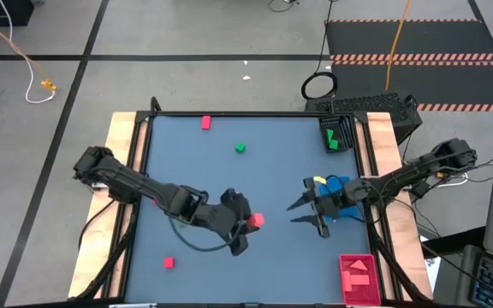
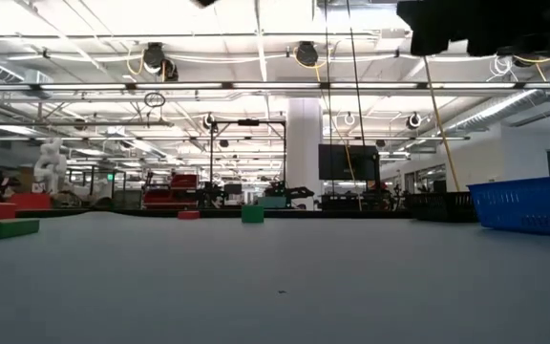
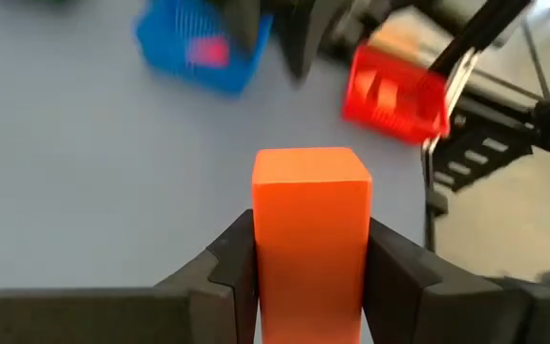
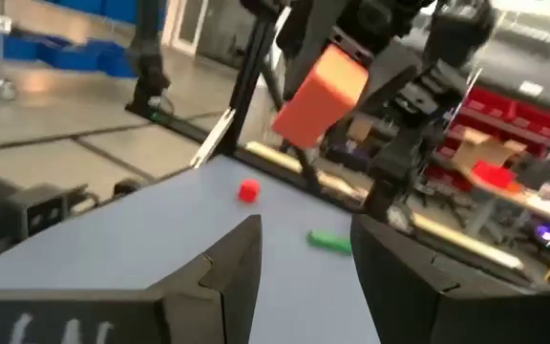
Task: Sort & place blocks by color
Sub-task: Put the orange block into the red bin
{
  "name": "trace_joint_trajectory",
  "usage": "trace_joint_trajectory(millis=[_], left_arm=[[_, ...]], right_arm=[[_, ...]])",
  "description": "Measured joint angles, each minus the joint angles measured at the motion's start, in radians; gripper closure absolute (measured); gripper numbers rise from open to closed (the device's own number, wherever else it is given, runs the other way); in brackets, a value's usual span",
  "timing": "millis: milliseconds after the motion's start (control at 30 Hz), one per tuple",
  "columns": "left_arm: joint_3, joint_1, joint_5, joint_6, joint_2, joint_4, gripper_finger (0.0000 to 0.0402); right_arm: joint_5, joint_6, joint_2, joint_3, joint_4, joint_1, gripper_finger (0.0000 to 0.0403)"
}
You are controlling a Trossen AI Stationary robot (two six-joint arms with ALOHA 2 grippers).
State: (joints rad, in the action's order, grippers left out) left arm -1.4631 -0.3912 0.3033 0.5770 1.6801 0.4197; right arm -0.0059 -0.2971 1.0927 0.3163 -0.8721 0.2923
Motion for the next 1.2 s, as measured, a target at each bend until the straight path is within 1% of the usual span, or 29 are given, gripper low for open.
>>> trace_joint_trajectory(millis=[100, 200, 433, 500, 567, 667, 733, 800, 867, 900, 1000, 1100, 1200], left_arm=[[0.0, -0.003, 0.081, -0.196, -0.012, -0.127, 0.0271], [0.0, 0.002, 0.136, -0.305, -0.015, -0.227, 0.0271], [-0.001, 0.017, 0.236, -0.493, -0.005, -0.347, 0.0271], [-0.001, 0.015, 0.25, -0.549, 0.004, -0.335, 0.0271], [0.001, 0.009, 0.255, -0.6, 0.03, -0.337, 0.0271], [0.001, 0.004, 0.255, -0.629, 0.066, -0.337, 0.0271], [0.0, 0.003, 0.253, -0.628, 0.099, -0.354, 0.0271], [0.0, 0.007, 0.251, -0.628, 0.127, -0.346, 0.0271], [0.0, 0.018, 0.249, -0.619, 0.149, -0.346, 0.0271], [0.0, 0.025, 0.25, -0.613, 0.153, -0.347, 0.0271], [0.0, 0.048, 0.246, -0.6, 0.159, -0.374, 0.0271], [0.0, 0.062, 0.239, -0.584, 0.16, -0.373, 0.0271], [0.0, 0.07, 0.201, -0.568, 0.16, -0.372, 0.0271]], right_arm=[[0.006, -0.007, -0.001, 0.0, -0.04, 0.01, 0.0248], [0.005, -0.007, -0.002, 0.0, -0.069, 0.014, 0.0248], [0.008, -0.06, -0.005, 0.0, -0.104, 0.018, 0.0248], [0.008, -0.02, -0.004, 0.0, -0.116, 0.016, 0.0248], [0.024, 0.056, -0.004, 0.0, -0.131, 0.011, 0.0248], [0.101, 0.16, -0.004, 0.0, -0.173, 0.006, 0.0248], [0.133, 0.187, -0.005, 0.0, -0.185, 0.003, 0.0248], [0.131, 0.179, -0.004, 0.0, -0.185, 0.004, 0.0248], [0.102, 0.172, -0.004, 0.0, -0.184, 0.004, 0.0248], [0.084, 0.168, -0.004, 0.0, -0.181, 0.004, 0.0248], [0.08, 0.138, 0.011, 0.0, -0.179, 0.012, 0.0245], [0.083, 0.1, 0.043, 0.0, -0.181, 0.024, 0.0226], [0.113, 0.098, 0.078, 0.0, -0.211, 0.024, 0.0192]])
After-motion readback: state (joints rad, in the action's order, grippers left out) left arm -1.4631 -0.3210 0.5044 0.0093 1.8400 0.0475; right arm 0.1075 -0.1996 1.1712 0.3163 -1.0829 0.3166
